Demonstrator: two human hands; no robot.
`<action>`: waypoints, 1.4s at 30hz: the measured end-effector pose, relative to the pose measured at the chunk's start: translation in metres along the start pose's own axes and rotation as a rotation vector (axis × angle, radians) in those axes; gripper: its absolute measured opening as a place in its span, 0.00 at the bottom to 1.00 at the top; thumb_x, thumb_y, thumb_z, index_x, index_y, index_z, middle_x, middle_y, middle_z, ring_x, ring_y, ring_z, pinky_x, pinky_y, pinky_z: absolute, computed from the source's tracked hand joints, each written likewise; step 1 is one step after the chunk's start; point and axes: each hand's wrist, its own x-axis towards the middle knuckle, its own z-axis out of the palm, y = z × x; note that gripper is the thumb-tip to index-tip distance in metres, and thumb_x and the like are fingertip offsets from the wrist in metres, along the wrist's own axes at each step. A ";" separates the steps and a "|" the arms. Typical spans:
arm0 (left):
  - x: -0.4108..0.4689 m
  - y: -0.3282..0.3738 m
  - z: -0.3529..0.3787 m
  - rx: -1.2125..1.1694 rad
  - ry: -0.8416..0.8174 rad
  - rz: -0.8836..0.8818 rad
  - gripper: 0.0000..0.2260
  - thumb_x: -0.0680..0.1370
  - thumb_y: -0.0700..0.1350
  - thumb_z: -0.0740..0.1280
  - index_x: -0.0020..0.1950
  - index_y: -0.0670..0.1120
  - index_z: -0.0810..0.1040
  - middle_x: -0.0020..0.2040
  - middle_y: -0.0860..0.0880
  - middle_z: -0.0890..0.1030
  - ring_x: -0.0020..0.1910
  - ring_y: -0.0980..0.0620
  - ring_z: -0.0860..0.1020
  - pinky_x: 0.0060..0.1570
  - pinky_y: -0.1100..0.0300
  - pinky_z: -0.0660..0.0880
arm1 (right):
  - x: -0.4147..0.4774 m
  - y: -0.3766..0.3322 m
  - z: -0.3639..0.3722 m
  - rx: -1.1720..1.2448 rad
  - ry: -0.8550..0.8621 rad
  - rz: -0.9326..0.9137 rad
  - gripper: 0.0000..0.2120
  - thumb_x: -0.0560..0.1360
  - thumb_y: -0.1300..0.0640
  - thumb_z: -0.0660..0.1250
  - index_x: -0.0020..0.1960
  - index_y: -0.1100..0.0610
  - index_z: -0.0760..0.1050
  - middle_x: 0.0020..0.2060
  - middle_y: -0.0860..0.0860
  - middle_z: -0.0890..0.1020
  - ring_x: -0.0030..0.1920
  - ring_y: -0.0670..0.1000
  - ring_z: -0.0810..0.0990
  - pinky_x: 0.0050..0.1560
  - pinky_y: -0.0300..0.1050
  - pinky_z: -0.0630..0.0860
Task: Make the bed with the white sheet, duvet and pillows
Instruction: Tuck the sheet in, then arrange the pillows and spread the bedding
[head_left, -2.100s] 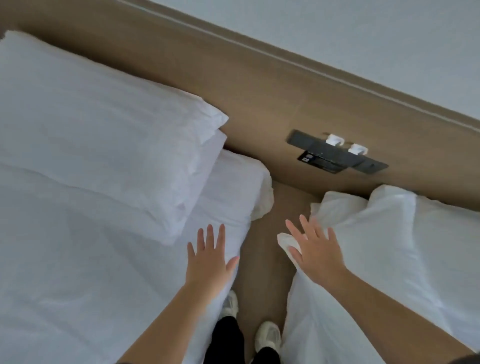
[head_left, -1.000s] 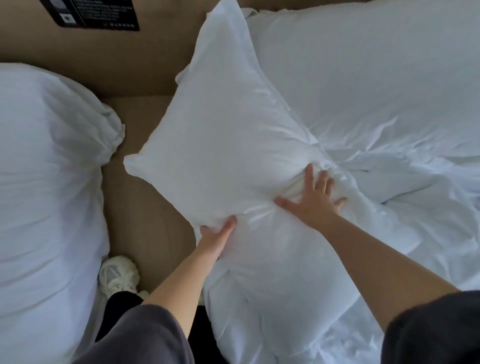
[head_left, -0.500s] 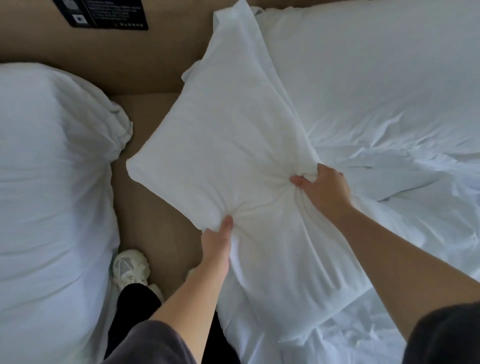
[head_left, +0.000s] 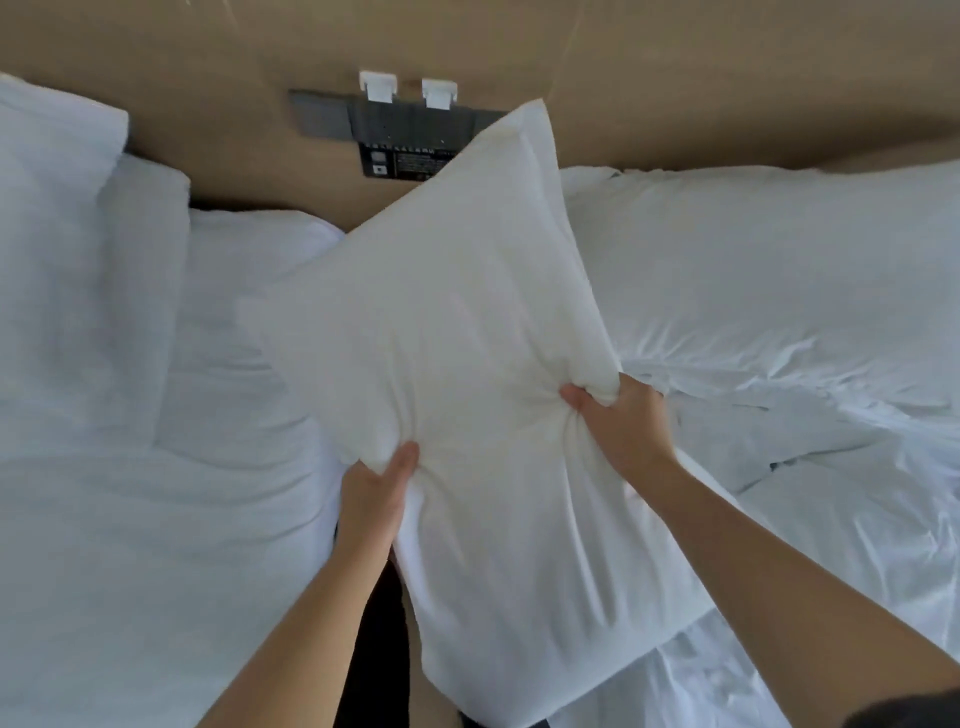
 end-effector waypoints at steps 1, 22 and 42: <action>-0.002 0.010 -0.018 -0.015 0.014 0.007 0.03 0.76 0.44 0.71 0.48 0.50 0.78 0.42 0.59 0.79 0.49 0.55 0.79 0.51 0.64 0.69 | -0.006 -0.021 0.002 0.006 -0.008 -0.020 0.14 0.71 0.41 0.72 0.37 0.50 0.75 0.32 0.47 0.79 0.37 0.49 0.79 0.36 0.45 0.72; -0.022 0.173 -0.371 -0.436 0.573 0.216 0.15 0.76 0.48 0.71 0.56 0.39 0.81 0.51 0.46 0.84 0.52 0.50 0.82 0.59 0.52 0.77 | -0.132 -0.461 0.120 0.096 -0.291 -0.567 0.11 0.70 0.44 0.75 0.41 0.51 0.79 0.39 0.49 0.84 0.43 0.52 0.83 0.52 0.57 0.79; 0.225 0.260 -0.543 -0.221 0.888 -0.076 0.31 0.75 0.57 0.68 0.73 0.49 0.61 0.73 0.40 0.61 0.72 0.38 0.62 0.68 0.45 0.63 | -0.069 -0.797 0.404 -0.484 -0.353 -1.292 0.35 0.75 0.35 0.62 0.76 0.49 0.56 0.75 0.56 0.61 0.75 0.59 0.59 0.71 0.61 0.59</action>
